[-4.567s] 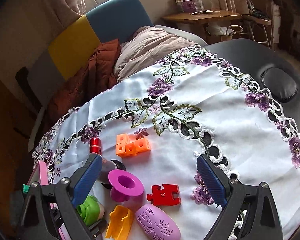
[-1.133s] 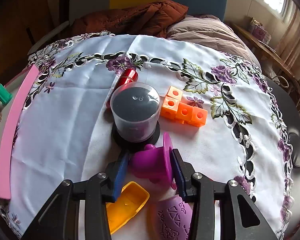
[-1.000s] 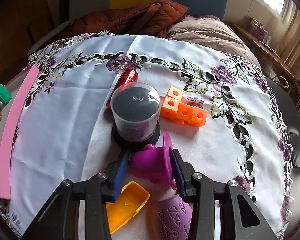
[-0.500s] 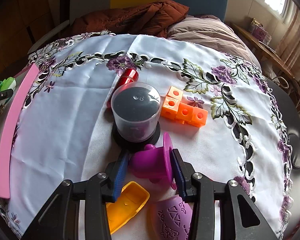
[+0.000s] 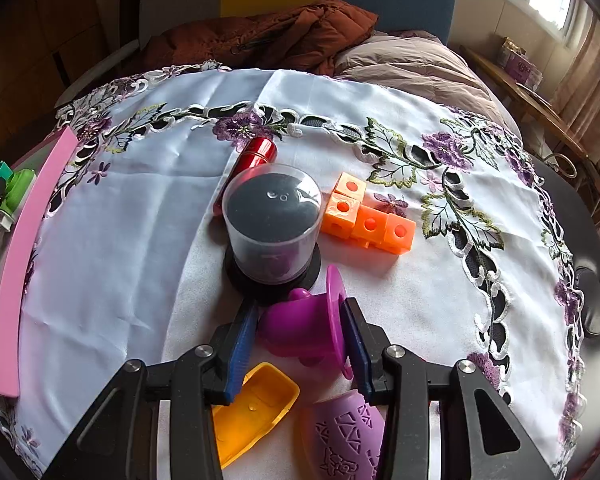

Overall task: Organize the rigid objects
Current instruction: 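Lower the freshener into the tray and open the left tool while the right tool grasps the magenta cup, then carry the magenta funnel cup into the tray and open the right tool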

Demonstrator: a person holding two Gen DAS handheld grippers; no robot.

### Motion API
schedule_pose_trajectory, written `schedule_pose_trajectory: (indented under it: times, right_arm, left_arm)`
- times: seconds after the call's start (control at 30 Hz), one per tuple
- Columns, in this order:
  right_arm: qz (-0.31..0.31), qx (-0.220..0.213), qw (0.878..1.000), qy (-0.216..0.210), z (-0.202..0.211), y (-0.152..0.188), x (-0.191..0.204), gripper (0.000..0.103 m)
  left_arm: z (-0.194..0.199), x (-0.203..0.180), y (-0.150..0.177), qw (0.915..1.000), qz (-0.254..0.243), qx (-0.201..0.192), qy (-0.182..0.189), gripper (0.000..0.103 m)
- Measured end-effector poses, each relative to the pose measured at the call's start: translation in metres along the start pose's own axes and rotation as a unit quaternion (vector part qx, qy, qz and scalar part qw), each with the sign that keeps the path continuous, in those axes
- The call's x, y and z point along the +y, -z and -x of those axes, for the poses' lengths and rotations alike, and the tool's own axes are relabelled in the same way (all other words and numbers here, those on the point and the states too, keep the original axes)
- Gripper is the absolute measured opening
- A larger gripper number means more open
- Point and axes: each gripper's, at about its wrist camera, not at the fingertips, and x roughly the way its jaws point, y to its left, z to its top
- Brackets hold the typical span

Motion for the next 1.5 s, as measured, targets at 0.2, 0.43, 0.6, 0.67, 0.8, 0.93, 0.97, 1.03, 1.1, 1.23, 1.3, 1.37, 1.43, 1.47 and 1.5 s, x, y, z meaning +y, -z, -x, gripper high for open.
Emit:
schedule_pose_trajectory:
  times: [0.2,0.43,0.6,0.67,0.8,0.93,0.97,1.03,1.1,1.23,1.3,1.37,1.43,1.47,1.5]
  right_arm:
    - [0.002,-0.001,1.0,0.002,0.0,0.0,0.001,0.043]
    - [0.001,-0.003,1.0,0.005,0.001,0.0,0.002,0.043]
    - [0.008,-0.006,1.0,-0.002,0.003,0.0,0.005,0.043]
    - [0.009,-0.007,1.0,-0.003,0.003,0.001,0.005,0.043]
    - [0.005,-0.016,1.0,-0.022,0.009,0.0,0.005,0.039]
    - [0.014,-0.013,0.999,-0.033,0.009,0.002,0.012,0.038]
    - [0.016,-0.013,0.999,-0.032,0.009,0.002,0.014,0.038]
    - [0.012,-0.016,0.999,-0.039,0.011,0.002,0.012,0.031]
    - [0.001,-0.034,0.998,-0.058,0.02,0.0,0.008,0.017]
    - [-0.007,-0.03,0.998,-0.059,0.018,-0.001,0.006,0.016]
    - [-0.018,-0.031,0.997,-0.066,0.02,-0.001,0.003,0.016]
    - [-0.027,-0.033,0.996,-0.074,0.022,-0.001,0.0,0.016]
    - [-0.033,-0.038,0.995,-0.085,0.025,-0.001,-0.001,0.016]
    - [-0.036,-0.04,0.995,-0.09,0.026,-0.001,-0.001,0.016]
    - [-0.036,-0.042,0.994,-0.094,0.028,-0.001,-0.001,0.016]
  left_arm:
    - [0.044,0.012,0.032,0.9997,0.021,-0.012,0.009,0.053]
    - [0.073,0.038,0.087,0.9988,0.048,0.009,-0.006,0.053]
    - [0.08,0.057,0.111,0.9964,0.08,0.022,-0.018,0.053]
    - [0.081,0.059,0.115,0.9962,0.082,0.023,-0.021,0.053]
    - [0.085,0.057,0.121,0.9966,0.078,0.019,-0.021,0.053]
    - [0.087,0.052,0.123,0.9973,0.069,0.016,-0.02,0.053]
    - [0.087,0.051,0.124,0.9974,0.067,0.017,-0.019,0.053]
    - [0.087,0.047,0.123,0.9977,0.063,0.018,-0.017,0.053]
    - [0.089,0.045,0.124,0.9981,0.057,0.014,-0.017,0.053]
    - [0.093,0.041,0.124,0.9986,0.051,0.007,-0.012,0.053]
    - [0.093,0.04,0.125,0.9988,0.049,0.006,-0.008,0.053]
    - [0.094,0.04,0.127,0.9988,0.048,0.007,-0.007,0.053]
    - [0.096,0.039,0.127,0.9989,0.047,0.006,-0.007,0.053]
    - [0.097,0.039,0.127,0.9989,0.047,0.004,-0.008,0.053]
    - [0.098,0.039,0.127,0.9989,0.046,0.002,-0.008,0.053]
